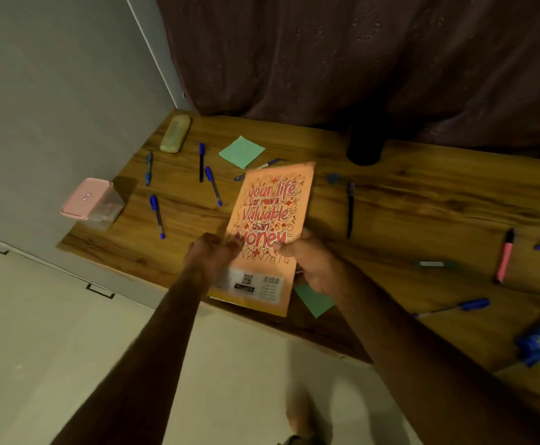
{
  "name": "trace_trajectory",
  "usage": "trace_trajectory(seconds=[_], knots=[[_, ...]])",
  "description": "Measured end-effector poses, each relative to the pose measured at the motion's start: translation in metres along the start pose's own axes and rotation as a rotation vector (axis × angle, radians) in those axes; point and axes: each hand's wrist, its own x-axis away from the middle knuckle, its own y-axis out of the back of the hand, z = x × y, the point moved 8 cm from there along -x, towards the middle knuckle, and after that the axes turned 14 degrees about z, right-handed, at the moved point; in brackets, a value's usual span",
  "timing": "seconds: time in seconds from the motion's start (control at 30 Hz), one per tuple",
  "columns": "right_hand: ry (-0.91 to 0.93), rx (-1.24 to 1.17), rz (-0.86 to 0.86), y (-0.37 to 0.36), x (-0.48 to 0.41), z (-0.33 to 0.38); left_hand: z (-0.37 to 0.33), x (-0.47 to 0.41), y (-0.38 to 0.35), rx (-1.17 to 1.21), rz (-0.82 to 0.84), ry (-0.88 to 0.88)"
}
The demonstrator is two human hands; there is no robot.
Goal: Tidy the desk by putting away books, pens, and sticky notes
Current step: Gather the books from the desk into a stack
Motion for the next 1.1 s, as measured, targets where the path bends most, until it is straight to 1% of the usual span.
trace_trajectory(seconds=[0.07,0.13,0.23,0.3,0.37,0.43,0.5,0.6,0.73,0.83,0.93,0.97,1.03,1.07,1.1], knots=[[0.053,-0.056,0.034,0.014,0.013,0.005,-0.021,0.01,-0.009,0.181,0.02,-0.06],[0.093,-0.081,0.049,0.031,0.03,0.011,-0.047,0.018,-0.023,0.348,0.083,-0.129],[0.181,-0.1,0.028,0.066,0.062,0.022,-0.087,0.032,-0.058,0.426,0.29,-0.234],[0.233,-0.142,-0.033,0.101,0.092,0.025,-0.115,0.042,-0.091,0.405,0.407,-0.333],[0.261,-0.168,-0.096,0.135,0.124,0.022,-0.138,0.052,-0.125,0.366,0.44,-0.411],[0.281,-0.184,-0.181,0.18,0.163,0.01,-0.163,0.064,-0.174,0.313,0.47,-0.458],[0.317,-0.186,-0.262,0.227,0.208,-0.006,-0.186,0.079,-0.235,0.245,0.539,-0.508],[0.367,-0.198,-0.384,0.279,0.279,-0.03,-0.208,0.107,-0.315,0.193,0.62,-0.517],[0.368,-0.181,-0.51,0.349,0.372,-0.06,-0.228,0.149,-0.43,0.176,0.746,-0.488],[0.314,-0.152,-0.62,0.4,0.427,-0.087,-0.237,0.181,-0.5,0.191,0.796,-0.502],[0.252,-0.076,-0.71,0.439,0.464,-0.11,-0.231,0.196,-0.554,0.167,0.832,-0.429],[0.205,-0.004,-0.742,0.45,0.473,-0.118,-0.225,0.198,-0.57,0.141,0.852,-0.382],[0.035,0.247,-0.87,0.472,0.489,-0.132,-0.212,0.2,-0.595,0.022,0.879,-0.319],[-0.056,0.359,-0.918,0.485,0.493,-0.143,-0.209,0.201,-0.603,-0.07,0.87,-0.329],[-0.107,0.423,-0.917,0.492,0.494,-0.151,-0.207,0.202,-0.609,-0.169,0.843,-0.345]])
